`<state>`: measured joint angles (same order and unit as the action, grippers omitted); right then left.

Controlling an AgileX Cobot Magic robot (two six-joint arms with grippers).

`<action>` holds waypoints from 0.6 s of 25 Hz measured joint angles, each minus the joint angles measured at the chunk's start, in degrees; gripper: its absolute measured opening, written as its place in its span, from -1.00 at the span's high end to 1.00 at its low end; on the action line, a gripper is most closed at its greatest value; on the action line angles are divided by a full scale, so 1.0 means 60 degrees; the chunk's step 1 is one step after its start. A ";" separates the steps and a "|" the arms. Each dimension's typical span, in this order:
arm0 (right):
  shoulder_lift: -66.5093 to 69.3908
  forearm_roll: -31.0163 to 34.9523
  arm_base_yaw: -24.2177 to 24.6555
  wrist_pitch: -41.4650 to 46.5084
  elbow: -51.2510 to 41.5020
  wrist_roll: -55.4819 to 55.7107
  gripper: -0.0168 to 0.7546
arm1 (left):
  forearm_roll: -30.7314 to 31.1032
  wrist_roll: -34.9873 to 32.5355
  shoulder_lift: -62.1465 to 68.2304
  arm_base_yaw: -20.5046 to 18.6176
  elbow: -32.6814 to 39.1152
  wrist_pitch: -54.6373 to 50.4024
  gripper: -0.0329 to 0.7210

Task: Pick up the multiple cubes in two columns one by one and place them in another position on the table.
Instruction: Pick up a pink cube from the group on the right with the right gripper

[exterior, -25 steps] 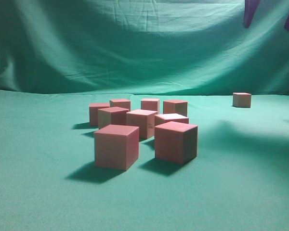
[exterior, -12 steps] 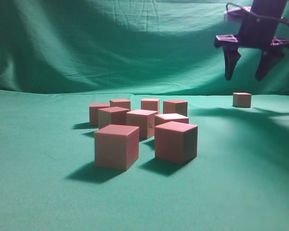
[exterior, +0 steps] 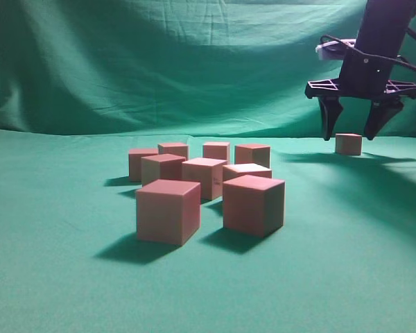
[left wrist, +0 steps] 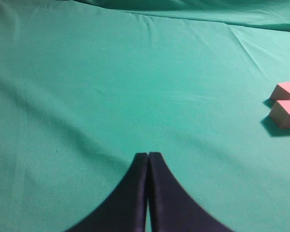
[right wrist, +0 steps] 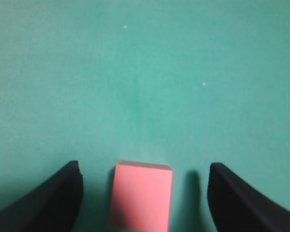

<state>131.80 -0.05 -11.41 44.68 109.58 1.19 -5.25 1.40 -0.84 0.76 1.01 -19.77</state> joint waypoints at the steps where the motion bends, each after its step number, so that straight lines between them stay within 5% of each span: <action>1: 0.0045 0.0000 0.0000 -0.0065 0.0000 0.0000 -0.41 | 0.0000 0.0000 0.0000 0.0000 0.0000 0.0000 0.91; 5: 0.0170 0.0000 0.0000 -0.0152 0.0000 0.0000 -0.41 | 0.0000 0.0000 0.0000 0.0000 0.0000 0.0000 0.91; 10: 0.0231 0.0000 0.0000 -0.0166 0.0000 0.0000 0.29 | 0.0000 0.0000 0.0000 0.0000 0.0000 0.0000 0.91; 15: 0.0244 0.0000 0.0000 0.0521 0.0551 0.0000 0.29 | 0.0000 0.0000 0.0000 0.0000 0.0000 0.0000 0.91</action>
<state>133.27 -0.05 -11.41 47.81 112.89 1.19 -5.25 1.40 -0.84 0.76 1.01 -19.77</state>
